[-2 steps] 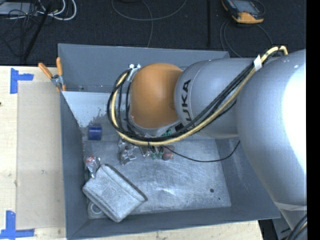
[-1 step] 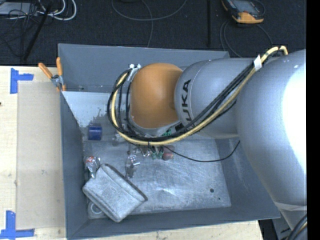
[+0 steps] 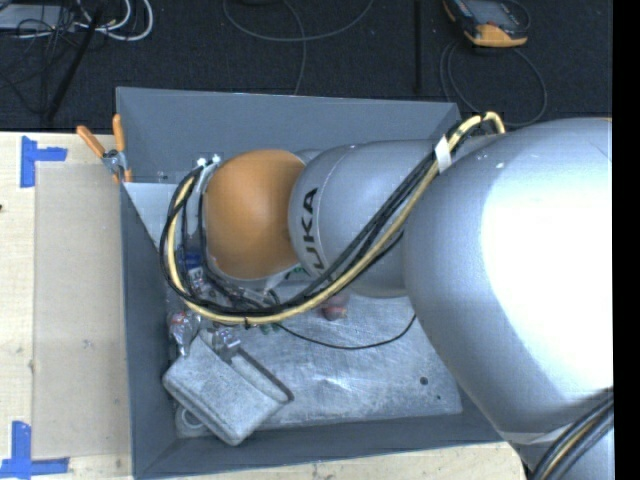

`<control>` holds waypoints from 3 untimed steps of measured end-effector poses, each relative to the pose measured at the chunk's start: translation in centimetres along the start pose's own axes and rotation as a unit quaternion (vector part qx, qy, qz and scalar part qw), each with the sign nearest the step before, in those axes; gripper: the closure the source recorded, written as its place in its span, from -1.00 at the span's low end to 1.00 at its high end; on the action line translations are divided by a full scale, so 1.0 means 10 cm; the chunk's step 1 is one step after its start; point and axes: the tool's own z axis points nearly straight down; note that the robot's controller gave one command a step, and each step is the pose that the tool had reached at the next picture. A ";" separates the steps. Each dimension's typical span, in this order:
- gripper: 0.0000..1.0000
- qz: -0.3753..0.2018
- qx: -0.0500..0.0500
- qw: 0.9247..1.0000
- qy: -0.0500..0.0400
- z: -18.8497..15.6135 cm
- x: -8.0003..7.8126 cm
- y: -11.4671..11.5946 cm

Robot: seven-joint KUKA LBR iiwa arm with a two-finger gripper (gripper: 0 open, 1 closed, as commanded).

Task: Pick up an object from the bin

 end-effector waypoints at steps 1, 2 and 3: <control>-1.00 0.008 -0.005 1.000 -0.004 -0.73 0.69 0.42; -1.00 -0.015 -0.003 1.000 -0.007 -0.33 0.74 0.41; -1.00 -0.011 -0.005 1.000 0.000 -0.65 0.96 -0.44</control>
Offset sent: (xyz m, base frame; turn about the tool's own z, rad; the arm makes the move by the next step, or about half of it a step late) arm -0.0813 0.0131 0.0676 0.0166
